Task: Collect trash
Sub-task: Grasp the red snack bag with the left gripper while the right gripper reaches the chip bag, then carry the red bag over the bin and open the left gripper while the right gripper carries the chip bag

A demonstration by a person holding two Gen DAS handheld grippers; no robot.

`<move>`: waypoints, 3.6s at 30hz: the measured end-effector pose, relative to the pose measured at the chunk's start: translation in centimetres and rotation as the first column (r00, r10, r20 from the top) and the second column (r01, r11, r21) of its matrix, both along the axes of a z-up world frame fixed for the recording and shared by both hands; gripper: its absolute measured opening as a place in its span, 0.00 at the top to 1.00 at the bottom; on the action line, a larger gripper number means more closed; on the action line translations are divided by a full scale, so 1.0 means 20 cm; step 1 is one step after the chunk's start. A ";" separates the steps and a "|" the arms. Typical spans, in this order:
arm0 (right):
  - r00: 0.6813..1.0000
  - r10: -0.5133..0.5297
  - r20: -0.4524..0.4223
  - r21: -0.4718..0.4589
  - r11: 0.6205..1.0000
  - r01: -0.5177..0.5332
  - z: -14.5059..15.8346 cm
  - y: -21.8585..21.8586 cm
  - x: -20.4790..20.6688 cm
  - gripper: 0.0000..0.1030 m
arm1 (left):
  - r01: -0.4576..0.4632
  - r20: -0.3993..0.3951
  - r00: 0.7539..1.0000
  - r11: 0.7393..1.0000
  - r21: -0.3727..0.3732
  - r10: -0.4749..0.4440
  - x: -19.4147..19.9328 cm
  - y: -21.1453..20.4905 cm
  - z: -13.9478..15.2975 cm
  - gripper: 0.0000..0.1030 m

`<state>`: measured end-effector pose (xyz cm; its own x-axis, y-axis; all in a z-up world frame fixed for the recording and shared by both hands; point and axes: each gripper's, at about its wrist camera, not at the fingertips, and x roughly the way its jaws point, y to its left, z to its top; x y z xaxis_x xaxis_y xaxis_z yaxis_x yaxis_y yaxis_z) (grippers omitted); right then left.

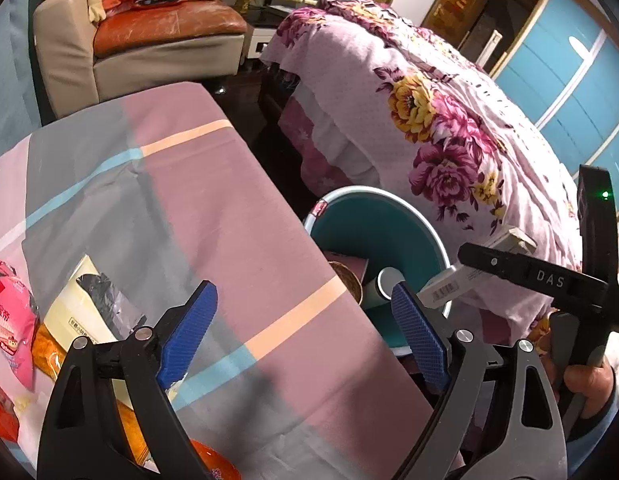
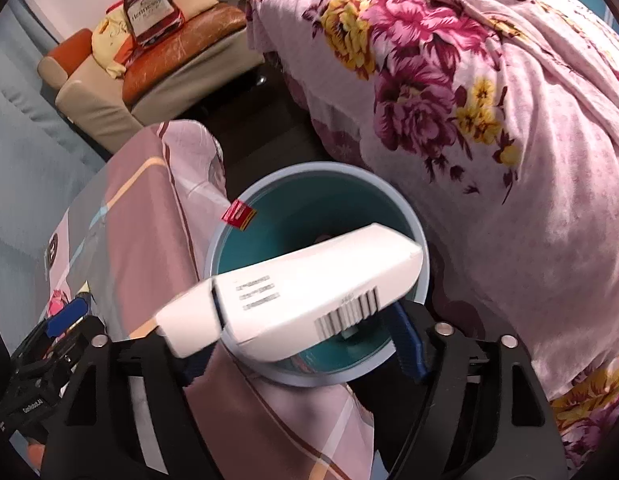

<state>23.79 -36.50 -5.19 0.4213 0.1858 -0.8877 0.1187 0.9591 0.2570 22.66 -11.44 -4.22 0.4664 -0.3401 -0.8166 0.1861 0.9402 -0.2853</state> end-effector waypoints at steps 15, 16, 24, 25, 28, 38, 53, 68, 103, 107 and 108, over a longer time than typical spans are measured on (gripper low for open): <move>1.000 0.023 -0.015 0.010 1.000 -0.023 0.07 0.14 -0.12 0.23 | -0.059 0.014 0.998 0.998 -0.002 0.059 -0.18 0.21 0.06 0.11; 0.999 0.029 -0.014 0.007 1.000 -0.029 0.08 0.16 -0.13 0.23 | -0.065 0.016 0.998 0.998 -0.001 0.065 -0.19 0.23 0.07 0.10; 0.987 0.158 -0.002 -0.059 0.986 -0.158 0.15 0.41 -0.22 0.20 | -0.157 0.033 0.987 0.988 -0.006 0.157 -0.34 0.49 0.12 0.09; 0.983 0.183 0.001 -0.064 0.981 -0.182 0.16 0.46 -0.23 0.20 | -0.171 0.037 0.985 0.985 -0.005 0.171 -0.36 0.53 0.12 0.09; 0.970 0.241 0.006 -0.090 0.967 -0.240 0.19 0.57 -0.26 0.19 | -0.214 0.046 0.976 0.977 0.003 0.213 -0.42 0.64 0.14 0.09; 0.929 0.369 -0.022 -0.125 0.921 -0.369 0.24 0.91 -0.33 0.19 | -0.391 0.043 0.919 0.920 -0.014 0.391 -0.60 1.10 0.11 0.09; 0.875 0.475 -0.091 -0.178 0.857 -0.484 0.17 1.24 -0.33 0.19 | -0.508 -0.073 0.860 0.861 -0.036 0.505 -0.61 1.43 -0.11 0.09; 0.793 0.589 -0.154 -0.189 0.770 -0.609 -0.02 1.55 -0.16 0.19 | -0.462 -0.081 0.884 0.887 0.006 0.461 -0.53 1.40 -0.22 0.09; 0.665 0.712 -0.226 -0.121 0.657 -0.744 -0.22 1.74 -0.13 0.09 | -0.401 -0.051 0.915 0.916 -0.023 0.400 -0.49 1.41 -0.21 0.71; 0.684 0.702 -0.197 -0.122 0.675 -0.728 -0.22 1.74 -0.12 0.10 | -0.402 -0.046 0.915 0.915 -0.022 0.401 -0.49 1.41 -0.20 0.71; 0.699 0.690 -0.188 -0.112 0.692 -0.713 -0.21 1.72 -0.12 0.18 | -0.407 -0.039 0.913 0.913 -0.021 0.406 -0.49 1.41 -0.20 0.71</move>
